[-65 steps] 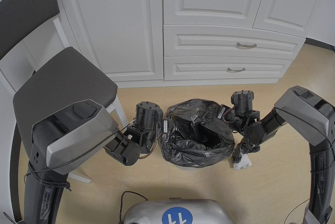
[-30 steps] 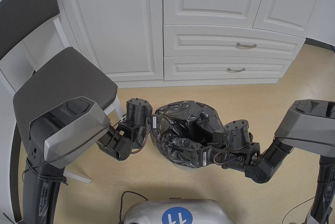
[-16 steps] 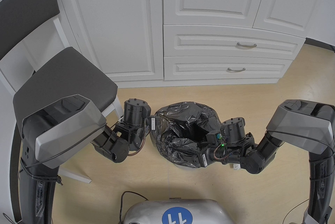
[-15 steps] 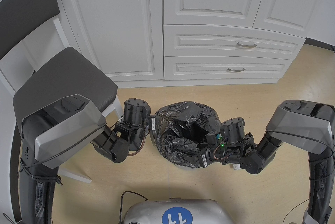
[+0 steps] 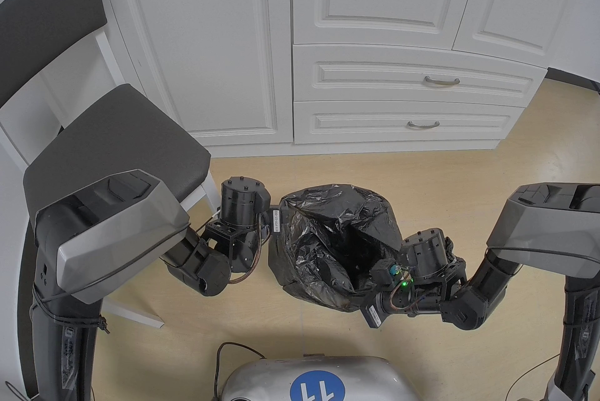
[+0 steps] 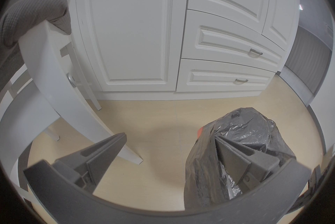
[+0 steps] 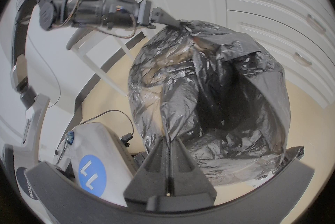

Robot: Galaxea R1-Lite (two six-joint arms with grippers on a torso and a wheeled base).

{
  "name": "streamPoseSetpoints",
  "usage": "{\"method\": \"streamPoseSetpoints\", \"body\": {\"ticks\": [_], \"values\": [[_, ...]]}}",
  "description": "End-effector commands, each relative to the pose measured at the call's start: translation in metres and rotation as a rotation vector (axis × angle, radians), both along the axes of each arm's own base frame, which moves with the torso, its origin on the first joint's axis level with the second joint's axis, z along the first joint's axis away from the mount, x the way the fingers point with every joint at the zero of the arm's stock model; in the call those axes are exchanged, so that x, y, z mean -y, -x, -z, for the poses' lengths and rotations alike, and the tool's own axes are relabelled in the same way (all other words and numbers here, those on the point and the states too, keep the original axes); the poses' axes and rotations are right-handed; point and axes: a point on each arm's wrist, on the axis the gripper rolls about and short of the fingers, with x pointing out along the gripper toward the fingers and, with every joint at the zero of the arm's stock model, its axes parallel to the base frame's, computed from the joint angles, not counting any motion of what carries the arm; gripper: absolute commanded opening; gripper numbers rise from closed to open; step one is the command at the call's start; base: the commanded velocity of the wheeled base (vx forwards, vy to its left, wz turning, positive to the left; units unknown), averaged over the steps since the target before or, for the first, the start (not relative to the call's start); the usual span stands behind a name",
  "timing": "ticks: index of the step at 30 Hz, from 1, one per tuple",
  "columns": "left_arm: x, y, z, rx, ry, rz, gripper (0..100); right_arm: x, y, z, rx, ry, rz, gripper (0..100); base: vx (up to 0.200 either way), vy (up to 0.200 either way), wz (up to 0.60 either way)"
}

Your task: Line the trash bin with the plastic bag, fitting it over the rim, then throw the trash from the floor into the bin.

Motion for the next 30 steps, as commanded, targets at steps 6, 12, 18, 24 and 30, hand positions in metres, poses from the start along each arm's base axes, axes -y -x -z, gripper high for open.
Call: {"method": "streamPoseSetpoints", "body": {"ticks": [6, 12, 18, 24, 30], "values": [[0.003, 0.007, 0.001, 0.010, 0.006, 0.014, 100, -0.020, 0.022, 0.028, -0.066, 0.061, -0.079, 0, 0.000, 0.000, 0.00], [0.004, 0.009, -0.001, 0.014, 0.007, 0.019, 100, -0.024, 0.012, 0.047, -0.046, 0.071, -0.049, 0, 0.000, 0.000, 0.00], [0.000, 0.017, -0.017, 0.027, 0.010, 0.023, 100, -0.024, 0.018, 0.025, -0.005, 0.039, -0.053, 100, 0.000, 0.000, 0.00], [-0.005, 0.027, -0.033, 0.036, 0.017, 0.039, 100, -0.019, 0.029, -0.017, 0.067, -0.015, -0.062, 100, 0.000, 0.000, 0.00], [-0.007, 0.034, -0.032, 0.019, 0.010, 0.054, 100, -0.017, 0.022, -0.048, 0.106, -0.118, 0.002, 100, 0.000, 0.000, 0.00]]}}
